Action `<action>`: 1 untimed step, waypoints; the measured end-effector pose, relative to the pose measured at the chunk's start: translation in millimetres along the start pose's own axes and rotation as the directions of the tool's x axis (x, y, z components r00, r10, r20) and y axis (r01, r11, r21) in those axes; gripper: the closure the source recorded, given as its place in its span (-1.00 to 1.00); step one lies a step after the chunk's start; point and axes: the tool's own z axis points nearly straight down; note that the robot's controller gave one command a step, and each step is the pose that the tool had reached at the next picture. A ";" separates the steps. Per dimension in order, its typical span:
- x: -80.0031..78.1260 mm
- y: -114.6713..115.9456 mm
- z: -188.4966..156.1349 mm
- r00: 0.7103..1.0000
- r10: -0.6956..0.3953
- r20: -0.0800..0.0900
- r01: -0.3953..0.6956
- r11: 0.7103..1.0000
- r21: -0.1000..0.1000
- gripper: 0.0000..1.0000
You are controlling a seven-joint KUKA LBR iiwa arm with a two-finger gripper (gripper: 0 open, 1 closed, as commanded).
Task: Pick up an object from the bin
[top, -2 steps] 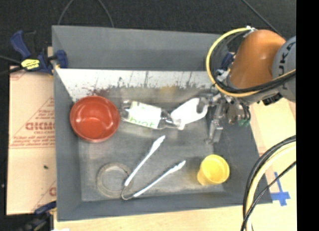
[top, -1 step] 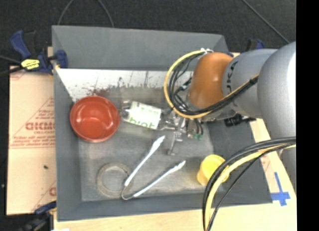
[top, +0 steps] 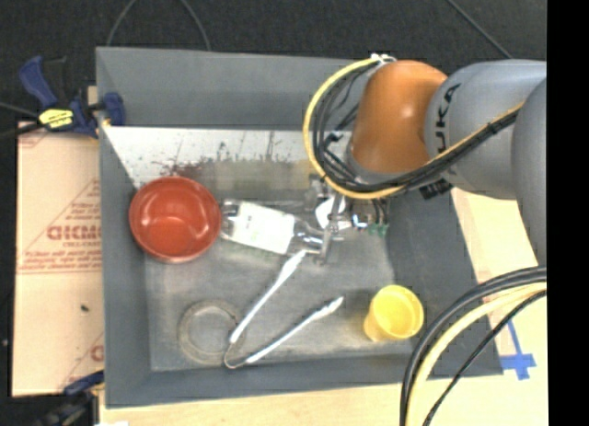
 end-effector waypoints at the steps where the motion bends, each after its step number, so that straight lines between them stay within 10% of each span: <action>1: 3.0 -25.0 70.2 0.987 0.162 -0.014 -0.162 0.987 0.000 -1.00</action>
Offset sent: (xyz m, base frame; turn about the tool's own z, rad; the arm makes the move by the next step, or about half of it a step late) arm 0.0201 -0.0051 -0.0713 0.1333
